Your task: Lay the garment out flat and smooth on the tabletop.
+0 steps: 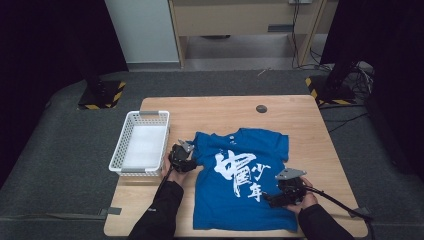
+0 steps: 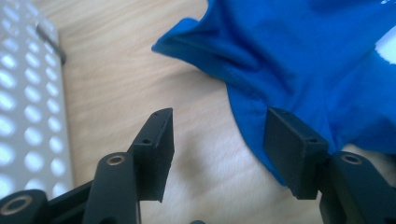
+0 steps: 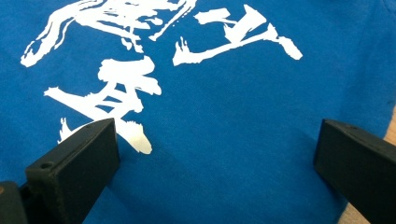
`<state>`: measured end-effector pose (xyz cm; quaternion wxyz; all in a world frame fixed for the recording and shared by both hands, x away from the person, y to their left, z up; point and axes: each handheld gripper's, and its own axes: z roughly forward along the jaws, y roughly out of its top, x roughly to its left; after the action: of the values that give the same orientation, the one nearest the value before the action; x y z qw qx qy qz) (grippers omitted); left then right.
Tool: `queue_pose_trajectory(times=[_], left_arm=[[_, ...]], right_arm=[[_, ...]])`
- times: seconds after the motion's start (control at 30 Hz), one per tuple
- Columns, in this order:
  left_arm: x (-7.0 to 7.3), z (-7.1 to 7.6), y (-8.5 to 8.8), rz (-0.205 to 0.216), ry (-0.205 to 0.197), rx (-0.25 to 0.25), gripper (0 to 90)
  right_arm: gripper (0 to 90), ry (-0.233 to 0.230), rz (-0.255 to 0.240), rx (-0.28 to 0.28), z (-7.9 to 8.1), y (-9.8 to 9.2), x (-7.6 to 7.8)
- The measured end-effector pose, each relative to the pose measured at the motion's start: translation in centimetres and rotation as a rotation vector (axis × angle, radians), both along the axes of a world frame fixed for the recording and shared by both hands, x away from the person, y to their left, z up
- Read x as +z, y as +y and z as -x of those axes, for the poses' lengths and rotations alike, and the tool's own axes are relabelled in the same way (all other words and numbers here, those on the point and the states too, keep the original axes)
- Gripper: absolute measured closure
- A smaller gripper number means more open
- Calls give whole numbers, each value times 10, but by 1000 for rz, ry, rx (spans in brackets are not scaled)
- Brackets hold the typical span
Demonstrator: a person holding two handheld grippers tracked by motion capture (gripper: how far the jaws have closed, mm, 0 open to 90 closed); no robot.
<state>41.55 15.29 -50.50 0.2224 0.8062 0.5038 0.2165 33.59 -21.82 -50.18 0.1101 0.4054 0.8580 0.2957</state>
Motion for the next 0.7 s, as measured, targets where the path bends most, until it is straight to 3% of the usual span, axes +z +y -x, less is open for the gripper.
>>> queue_pose_trajectory(times=[0.07,0.27,0.33,0.43,0.53,0.6,0.7], left_arm=[[2,4,2,-9,15,2,428],[4,9,-1,9,-8,-7,391],[11,7,-5,84,-36,-11,373],[17,7,-11,175,-89,-58,348],[14,5,-19,248,-82,-109,323],[9,2,-26,252,-67,-128,309],[3,-2,-33,252,-49,-151,300]], right_arm=[[6,1,0,3,0,0,0],[11,7,3,1,0,1,1],[28,12,10,2,1,1,2],[54,13,16,5,1,1,5],[45,-16,-6,1,-1,-2,12],[44,-38,-30,-28,-6,-5,16],[32,-35,-52,-63,-16,-7,17]])
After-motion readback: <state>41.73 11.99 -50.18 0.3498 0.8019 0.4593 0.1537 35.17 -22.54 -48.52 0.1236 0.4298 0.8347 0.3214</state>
